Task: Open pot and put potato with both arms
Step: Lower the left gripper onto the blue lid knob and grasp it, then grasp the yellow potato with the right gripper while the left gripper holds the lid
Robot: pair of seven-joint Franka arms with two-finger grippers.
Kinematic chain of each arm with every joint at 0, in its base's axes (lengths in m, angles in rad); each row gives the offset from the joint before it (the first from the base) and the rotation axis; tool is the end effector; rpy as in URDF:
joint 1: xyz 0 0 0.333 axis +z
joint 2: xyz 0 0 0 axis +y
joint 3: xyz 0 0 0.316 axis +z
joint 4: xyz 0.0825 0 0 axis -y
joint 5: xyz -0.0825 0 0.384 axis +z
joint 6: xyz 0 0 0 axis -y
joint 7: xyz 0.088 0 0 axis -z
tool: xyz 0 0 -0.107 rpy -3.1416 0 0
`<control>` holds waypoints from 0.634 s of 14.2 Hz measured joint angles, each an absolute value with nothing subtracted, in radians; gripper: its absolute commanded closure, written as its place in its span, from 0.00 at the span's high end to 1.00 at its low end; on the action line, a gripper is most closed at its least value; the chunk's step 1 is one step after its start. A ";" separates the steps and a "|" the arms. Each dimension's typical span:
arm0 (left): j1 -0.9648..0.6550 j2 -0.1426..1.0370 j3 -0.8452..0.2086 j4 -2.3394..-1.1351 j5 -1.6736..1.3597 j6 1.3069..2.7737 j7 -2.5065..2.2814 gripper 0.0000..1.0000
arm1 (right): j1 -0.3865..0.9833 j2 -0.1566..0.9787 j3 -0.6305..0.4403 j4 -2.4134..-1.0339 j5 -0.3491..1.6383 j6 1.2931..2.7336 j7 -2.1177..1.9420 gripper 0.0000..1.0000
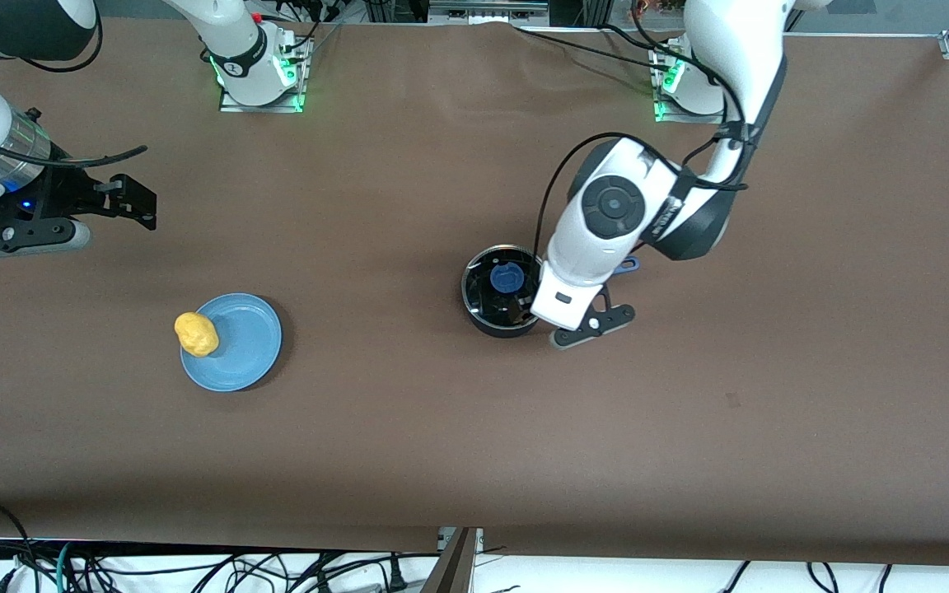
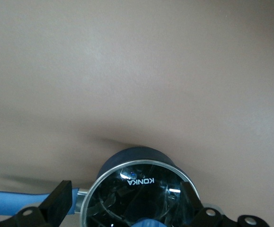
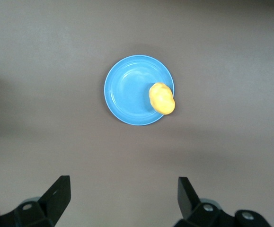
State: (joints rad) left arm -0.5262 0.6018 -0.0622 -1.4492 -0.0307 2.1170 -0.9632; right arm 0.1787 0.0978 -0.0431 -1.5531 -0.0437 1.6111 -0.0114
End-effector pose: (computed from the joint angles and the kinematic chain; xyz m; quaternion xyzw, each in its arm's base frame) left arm 0.6030 -0.3942 0.3423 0.9789 0.1994 0.0023 0.0454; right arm 0.5811 0.0759 0.5807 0.9967 0.0748 -0.0183 0.0251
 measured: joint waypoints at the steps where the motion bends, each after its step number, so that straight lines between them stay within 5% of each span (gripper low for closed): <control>1: -0.539 0.611 -0.062 -1.449 -0.014 2.119 -0.986 1.00 | 0.182 0.100 -0.042 -1.554 -0.044 1.609 -0.012 1.00; 9: -0.595 0.644 -0.061 -1.447 0.034 2.119 -1.070 1.00 | 0.190 0.294 -0.043 -1.564 -0.045 1.650 -0.115 1.00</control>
State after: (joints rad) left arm -0.5951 0.6438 -0.0610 -1.4475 0.0337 2.1187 -1.0699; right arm 0.1895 0.2938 -0.0433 -1.5644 -0.0446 1.6496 -0.1152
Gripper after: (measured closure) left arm 0.000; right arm 0.000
